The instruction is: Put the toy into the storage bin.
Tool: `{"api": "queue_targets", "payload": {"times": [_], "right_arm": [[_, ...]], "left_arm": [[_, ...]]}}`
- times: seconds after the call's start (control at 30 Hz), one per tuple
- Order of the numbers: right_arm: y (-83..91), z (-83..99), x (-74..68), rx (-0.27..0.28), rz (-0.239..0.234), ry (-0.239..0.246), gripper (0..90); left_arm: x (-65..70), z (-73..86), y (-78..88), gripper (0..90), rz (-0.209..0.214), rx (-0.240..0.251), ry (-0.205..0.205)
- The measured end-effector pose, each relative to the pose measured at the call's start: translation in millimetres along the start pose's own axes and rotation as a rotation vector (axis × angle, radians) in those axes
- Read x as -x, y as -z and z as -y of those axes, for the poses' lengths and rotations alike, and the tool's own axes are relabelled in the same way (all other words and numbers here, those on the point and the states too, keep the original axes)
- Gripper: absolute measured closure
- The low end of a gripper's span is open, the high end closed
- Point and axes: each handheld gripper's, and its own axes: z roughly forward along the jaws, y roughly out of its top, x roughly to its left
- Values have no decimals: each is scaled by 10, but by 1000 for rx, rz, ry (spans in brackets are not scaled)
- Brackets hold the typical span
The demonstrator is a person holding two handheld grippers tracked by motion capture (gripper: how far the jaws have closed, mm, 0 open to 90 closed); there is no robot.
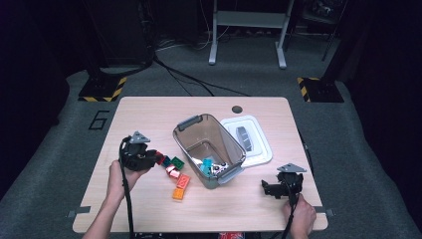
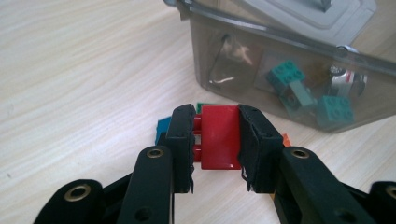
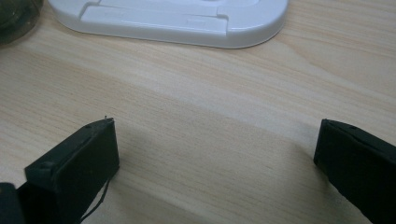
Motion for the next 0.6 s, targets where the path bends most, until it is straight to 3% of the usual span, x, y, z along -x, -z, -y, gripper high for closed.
{"api": "queue_targets", "payload": {"times": [0.6], "right_arm": [[0, 0, 0, 0, 0, 0, 0]], "left_arm": [[155, -529, 106, 675, -2, 56, -76]]}}
